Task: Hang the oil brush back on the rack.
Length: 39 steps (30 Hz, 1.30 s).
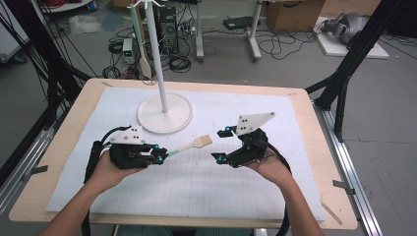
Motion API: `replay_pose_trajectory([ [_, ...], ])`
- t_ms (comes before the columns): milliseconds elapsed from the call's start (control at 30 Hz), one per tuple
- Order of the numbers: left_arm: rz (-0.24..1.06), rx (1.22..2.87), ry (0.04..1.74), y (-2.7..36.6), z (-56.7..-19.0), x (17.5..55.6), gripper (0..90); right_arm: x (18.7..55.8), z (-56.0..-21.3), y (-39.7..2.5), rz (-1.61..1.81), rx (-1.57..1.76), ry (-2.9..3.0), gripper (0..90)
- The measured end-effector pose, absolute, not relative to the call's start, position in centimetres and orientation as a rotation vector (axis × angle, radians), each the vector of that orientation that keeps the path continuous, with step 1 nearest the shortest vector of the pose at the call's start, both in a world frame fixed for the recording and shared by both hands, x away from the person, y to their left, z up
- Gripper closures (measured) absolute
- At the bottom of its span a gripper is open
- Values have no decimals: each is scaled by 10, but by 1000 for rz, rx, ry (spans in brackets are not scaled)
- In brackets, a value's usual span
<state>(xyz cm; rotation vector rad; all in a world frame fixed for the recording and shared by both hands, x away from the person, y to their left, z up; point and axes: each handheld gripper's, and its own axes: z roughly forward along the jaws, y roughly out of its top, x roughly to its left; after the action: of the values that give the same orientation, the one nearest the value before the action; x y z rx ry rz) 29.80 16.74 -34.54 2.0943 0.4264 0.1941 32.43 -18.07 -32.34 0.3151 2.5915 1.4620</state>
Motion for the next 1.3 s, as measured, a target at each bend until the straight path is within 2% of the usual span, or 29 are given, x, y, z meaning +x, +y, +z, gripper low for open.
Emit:
replay_pose_trajectory([
  [1000, 104, 2143, 272, 150, -340, 296, 788, 331, -328, -147, 1333, 154, 2738, 268],
  [1300, 85, 2152, 244, 144, -339, 295, 788, 329, -334, -137, 1299, 81, 2799, 331],
])
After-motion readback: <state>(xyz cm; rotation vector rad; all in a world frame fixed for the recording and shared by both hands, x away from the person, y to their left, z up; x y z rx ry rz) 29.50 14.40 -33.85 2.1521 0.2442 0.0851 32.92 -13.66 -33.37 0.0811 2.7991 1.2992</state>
